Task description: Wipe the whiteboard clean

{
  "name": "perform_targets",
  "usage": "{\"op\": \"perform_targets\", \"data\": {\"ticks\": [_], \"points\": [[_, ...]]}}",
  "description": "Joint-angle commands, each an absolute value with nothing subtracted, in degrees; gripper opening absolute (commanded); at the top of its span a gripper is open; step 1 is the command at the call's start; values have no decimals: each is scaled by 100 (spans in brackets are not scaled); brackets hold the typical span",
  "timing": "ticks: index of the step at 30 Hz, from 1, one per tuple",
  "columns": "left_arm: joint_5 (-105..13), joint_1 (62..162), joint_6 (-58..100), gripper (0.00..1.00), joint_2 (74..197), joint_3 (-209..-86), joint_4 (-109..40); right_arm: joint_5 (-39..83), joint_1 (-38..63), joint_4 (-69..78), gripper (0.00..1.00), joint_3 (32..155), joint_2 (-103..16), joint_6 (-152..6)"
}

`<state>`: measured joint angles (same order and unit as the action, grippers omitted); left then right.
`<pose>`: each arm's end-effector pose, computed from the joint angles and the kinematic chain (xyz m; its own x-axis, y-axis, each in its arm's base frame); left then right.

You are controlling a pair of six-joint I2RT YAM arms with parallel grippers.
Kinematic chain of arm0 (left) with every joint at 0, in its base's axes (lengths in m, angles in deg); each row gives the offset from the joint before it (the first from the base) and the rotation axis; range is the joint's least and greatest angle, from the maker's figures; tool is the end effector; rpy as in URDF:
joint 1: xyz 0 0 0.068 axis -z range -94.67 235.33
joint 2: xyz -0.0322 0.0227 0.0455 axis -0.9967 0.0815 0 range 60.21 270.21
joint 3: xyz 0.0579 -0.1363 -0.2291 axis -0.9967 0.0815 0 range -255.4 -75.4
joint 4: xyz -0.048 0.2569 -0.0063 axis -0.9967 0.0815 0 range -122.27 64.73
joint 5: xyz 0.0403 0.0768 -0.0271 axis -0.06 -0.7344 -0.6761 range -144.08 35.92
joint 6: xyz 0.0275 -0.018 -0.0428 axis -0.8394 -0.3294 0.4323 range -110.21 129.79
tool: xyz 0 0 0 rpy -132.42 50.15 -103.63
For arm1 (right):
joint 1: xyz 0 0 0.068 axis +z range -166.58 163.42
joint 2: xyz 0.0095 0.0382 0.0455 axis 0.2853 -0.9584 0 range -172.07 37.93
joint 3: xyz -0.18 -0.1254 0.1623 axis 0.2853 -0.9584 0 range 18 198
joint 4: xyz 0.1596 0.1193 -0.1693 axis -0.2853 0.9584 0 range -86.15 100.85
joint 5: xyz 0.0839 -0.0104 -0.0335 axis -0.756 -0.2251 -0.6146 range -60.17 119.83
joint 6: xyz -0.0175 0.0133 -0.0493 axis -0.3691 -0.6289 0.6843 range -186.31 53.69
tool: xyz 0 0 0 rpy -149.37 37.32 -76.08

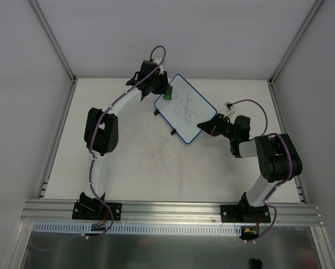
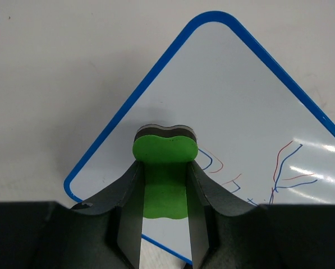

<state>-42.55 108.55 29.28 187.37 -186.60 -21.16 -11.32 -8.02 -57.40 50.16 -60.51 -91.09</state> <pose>0.4828 -0.2149 0.2646 -0.5777 -0.1078 -0.8091 0.3789 0.8425 -0.3828 0.3058 0.0697 0.1657 -0.3972 0.2593 -0.8803 -0.6540 0.5929 0.4698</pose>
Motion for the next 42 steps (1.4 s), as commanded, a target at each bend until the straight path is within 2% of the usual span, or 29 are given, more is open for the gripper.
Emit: {"op": "perform_targets", "data": {"ticks": [1, 11, 20, 29, 31, 36, 42], "points": [[-4467, 10897, 2842, 0, 18879, -18931, -2366, -1420, -682, -6286, 0, 5052, -5805, -8987], [-4942, 11037, 2957, 0, 19187, -18966, -2375, -1421, -638, -6277, 0, 5043, -5752, -8934], [-3957, 11441, 2570, 0, 19724, -19810, -2392, -1412, -630, -6268, 0, 5043, -5752, -8952], [-3852, 11785, 2183, 0, 19170, -18861, -2392, -1403, -630, -6242, 0, 5061, -5752, -8943], [-4244, 11767, 2270, 0, 19091, -18608, -2375, -1412, -621, -6242, 0, 5052, -5752, -8952], [-4318, 11136, 3298, 0, 18915, -17966, -2348, -1403, -630, -6171, 0, 5000, -5638, -8908], [-4361, 10809, 3677, 0, 18924, -17762, -2348, -1403, -612, -6154, 0, 4964, -5585, -8899]]}}
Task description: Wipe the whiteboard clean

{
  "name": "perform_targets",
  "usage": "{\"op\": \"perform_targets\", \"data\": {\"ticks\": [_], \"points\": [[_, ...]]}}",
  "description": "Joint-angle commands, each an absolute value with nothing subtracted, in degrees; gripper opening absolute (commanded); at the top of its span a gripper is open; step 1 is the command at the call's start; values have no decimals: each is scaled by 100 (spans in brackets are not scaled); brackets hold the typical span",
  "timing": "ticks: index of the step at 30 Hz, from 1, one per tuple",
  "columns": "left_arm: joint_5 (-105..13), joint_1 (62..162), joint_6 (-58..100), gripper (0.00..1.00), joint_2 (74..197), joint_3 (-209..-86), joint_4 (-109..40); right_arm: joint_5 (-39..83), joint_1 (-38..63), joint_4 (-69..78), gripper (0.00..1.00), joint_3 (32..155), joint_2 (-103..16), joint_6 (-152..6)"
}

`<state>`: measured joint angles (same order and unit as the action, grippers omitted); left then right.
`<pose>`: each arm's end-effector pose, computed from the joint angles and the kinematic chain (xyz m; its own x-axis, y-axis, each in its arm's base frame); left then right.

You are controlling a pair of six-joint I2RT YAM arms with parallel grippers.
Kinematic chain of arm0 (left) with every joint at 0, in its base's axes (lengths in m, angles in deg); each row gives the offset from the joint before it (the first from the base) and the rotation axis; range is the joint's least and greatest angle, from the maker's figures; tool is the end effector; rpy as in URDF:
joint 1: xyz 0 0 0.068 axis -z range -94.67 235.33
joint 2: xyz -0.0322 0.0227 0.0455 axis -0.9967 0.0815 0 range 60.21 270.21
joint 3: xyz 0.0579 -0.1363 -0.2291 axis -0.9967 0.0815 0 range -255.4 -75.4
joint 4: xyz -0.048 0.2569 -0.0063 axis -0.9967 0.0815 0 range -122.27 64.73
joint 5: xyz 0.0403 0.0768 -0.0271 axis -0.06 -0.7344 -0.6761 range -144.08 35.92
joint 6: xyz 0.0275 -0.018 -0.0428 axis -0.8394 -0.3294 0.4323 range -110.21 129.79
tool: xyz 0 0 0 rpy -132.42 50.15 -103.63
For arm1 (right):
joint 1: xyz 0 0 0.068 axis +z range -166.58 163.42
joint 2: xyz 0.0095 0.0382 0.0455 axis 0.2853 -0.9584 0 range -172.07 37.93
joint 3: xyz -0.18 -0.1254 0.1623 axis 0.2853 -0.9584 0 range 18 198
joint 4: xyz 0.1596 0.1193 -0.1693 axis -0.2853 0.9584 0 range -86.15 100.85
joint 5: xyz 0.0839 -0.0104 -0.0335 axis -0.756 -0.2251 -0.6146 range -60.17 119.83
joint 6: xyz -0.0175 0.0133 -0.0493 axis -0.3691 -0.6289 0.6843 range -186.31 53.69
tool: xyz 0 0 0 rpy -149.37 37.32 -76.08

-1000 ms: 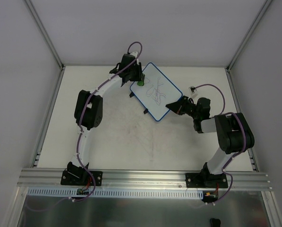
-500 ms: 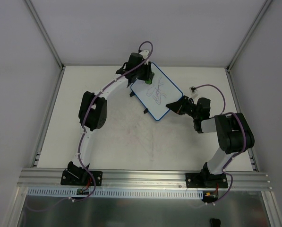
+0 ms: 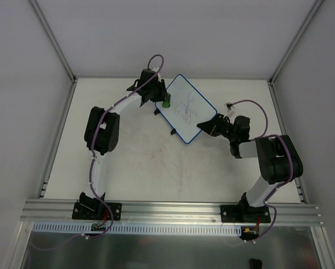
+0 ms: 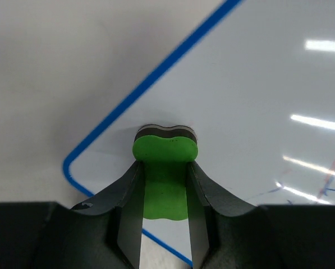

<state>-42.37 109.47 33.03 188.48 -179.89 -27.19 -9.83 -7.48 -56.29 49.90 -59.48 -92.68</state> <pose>0.4781 -0.2222 0.2243 -0.6267 -0.1425 -0.7661 0.3433 0.8321 -0.4356 0.3038 0.0717 0.1678 -0.4154 0.2797 -0.8656 -0.6303 0.5976 0.4956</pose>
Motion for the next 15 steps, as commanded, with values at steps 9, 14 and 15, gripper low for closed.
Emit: {"op": "perform_targets", "data": {"ticks": [9, 14, 15], "points": [[-3896, 11037, 3520, 0, 19152, -18078, -2357, -1403, -621, -6127, 0, 4955, -5541, -8890], [-4116, 11503, 3037, 0, 19047, -18280, -2357, -1412, -612, -6127, 0, 4973, -5559, -8890], [-4098, 11616, 2975, 0, 19056, -18324, -2357, -1412, -612, -6119, 0, 4973, -5559, -8890]]}}
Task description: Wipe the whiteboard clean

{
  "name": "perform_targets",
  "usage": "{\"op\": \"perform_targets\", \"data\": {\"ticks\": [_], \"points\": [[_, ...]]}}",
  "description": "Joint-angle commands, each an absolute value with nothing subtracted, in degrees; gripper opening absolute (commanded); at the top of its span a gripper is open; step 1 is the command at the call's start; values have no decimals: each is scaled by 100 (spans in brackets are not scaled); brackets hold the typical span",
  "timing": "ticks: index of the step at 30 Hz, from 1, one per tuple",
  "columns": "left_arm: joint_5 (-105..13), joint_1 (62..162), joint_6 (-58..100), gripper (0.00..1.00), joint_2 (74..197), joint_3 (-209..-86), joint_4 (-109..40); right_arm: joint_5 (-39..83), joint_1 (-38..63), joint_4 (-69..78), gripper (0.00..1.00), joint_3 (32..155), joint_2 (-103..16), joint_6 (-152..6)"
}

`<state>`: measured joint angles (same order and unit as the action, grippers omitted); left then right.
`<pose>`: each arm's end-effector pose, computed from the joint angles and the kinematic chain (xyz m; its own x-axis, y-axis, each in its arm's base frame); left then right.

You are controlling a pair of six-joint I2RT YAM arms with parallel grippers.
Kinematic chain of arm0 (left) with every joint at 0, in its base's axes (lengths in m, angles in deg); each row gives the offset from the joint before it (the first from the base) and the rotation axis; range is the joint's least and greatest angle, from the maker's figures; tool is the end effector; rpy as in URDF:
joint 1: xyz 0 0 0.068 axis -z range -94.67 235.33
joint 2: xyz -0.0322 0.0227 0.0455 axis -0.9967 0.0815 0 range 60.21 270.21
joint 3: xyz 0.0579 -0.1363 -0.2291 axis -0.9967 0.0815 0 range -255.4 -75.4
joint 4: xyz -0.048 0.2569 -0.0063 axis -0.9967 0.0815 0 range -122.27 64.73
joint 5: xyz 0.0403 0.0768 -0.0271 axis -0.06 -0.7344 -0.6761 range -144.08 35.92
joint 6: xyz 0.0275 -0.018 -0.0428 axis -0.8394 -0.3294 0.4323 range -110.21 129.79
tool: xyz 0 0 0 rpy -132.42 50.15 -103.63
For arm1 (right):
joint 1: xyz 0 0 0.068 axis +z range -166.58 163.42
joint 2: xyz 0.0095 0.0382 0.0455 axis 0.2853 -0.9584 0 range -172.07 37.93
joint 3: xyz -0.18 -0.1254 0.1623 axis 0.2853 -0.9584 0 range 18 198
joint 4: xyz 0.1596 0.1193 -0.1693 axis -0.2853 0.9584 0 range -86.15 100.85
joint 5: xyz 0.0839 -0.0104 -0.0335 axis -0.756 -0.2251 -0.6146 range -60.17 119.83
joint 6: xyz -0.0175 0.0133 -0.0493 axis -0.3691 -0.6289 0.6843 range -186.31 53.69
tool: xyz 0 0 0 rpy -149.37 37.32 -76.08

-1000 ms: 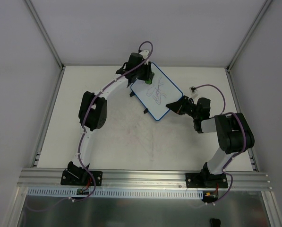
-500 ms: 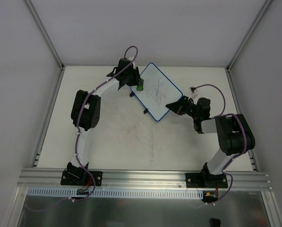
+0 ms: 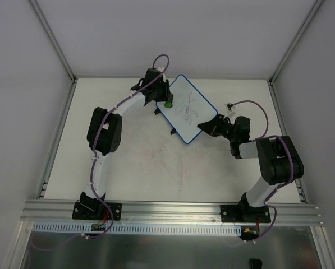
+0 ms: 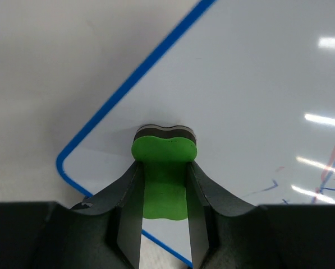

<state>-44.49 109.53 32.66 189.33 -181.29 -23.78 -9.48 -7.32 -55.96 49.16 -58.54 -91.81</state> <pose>0.4792 -0.2219 0.2194 -0.6492 -0.1283 -0.7497 0.3052 0.8589 -0.4113 0.3001 0.0718 0.1686 -0.4068 0.2711 -0.8724 -0.6335 0.6043 0.4832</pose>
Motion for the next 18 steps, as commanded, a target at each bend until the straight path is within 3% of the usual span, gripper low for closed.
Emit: {"op": "perform_targets", "data": {"ticks": [1, 8, 18], "points": [[-4046, 11670, 2896, 0, 19064, -18394, -2357, -1412, -603, -6119, 0, 4973, -5568, -8882], [-3553, 11890, 2588, 0, 19082, -18456, -2401, -1421, -612, -6127, 0, 4999, -5603, -8899], [-4273, 11417, 3105, 0, 19152, -18423, -2392, -1429, -594, -6101, 0, 4973, -5542, -8873]]}}
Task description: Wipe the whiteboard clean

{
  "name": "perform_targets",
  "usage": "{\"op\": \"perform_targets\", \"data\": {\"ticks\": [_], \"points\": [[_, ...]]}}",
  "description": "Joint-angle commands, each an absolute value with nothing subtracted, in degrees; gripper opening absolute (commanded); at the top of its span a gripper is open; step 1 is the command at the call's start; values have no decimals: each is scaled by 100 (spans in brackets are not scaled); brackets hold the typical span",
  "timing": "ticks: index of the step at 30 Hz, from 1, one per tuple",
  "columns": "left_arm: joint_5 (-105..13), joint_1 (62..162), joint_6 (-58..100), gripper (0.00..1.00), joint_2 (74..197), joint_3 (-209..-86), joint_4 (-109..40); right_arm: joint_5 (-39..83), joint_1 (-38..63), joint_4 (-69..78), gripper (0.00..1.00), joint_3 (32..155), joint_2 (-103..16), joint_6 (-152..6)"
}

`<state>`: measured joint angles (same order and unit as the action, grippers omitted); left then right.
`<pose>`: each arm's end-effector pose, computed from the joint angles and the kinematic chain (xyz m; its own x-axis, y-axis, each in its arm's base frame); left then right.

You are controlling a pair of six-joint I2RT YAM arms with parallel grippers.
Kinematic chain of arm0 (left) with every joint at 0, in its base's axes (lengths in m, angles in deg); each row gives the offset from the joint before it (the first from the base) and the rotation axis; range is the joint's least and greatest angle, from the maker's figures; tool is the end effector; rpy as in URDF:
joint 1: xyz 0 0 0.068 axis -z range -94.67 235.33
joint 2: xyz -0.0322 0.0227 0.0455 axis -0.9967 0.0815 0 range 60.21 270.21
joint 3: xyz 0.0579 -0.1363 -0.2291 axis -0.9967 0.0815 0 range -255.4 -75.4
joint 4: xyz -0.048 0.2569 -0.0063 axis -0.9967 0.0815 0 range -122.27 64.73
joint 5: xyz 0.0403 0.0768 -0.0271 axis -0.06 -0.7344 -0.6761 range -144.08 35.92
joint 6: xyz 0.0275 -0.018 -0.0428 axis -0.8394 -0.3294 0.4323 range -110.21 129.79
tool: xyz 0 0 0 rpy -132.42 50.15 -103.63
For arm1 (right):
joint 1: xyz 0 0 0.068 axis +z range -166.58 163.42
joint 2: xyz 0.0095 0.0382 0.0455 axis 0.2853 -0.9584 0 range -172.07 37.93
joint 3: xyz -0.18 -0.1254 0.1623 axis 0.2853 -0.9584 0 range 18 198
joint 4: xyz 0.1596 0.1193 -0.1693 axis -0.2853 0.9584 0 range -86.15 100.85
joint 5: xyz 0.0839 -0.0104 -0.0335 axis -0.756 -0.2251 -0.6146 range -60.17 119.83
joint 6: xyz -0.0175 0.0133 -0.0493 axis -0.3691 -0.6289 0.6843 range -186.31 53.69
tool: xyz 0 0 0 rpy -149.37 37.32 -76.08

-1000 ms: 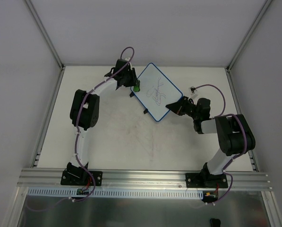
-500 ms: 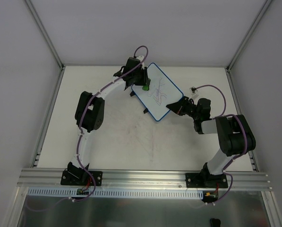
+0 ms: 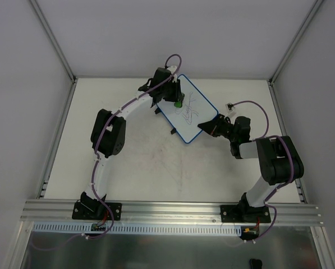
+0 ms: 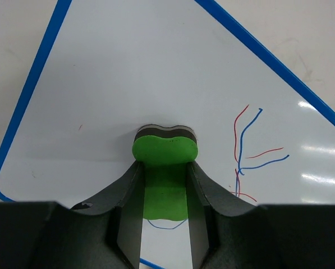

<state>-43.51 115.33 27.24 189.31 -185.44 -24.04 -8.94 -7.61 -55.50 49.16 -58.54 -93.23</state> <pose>0.4596 -0.2729 0.2451 -0.5685 -0.0121 -0.8226 0.4846 0.8031 -0.3467 0.3007 0.0700 0.1678 -0.4249 0.2903 -0.8575 -0.6106 0.6074 0.5082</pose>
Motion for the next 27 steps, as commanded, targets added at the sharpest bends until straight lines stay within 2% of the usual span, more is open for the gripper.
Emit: {"op": "perform_targets", "data": {"ticks": [1, 8, 16, 27], "points": [[-4370, 11320, 3210, 0, 19100, -18334, -2392, -1421, -594, -6101, 0, 4964, -5533, -8881], [-4134, 11064, 3282, 0, 19152, -18175, -2401, -1394, -586, -5978, 0, 5008, -5559, -8864], [-3914, 11714, 2562, 0, 19284, -18746, -2401, -1394, -594, -5978, 0, 4999, -5533, -8855], [-3184, 12347, 1288, 0, 19170, -18729, -2428, -1412, -586, -5978, 0, 5035, -5568, -8855]]}}
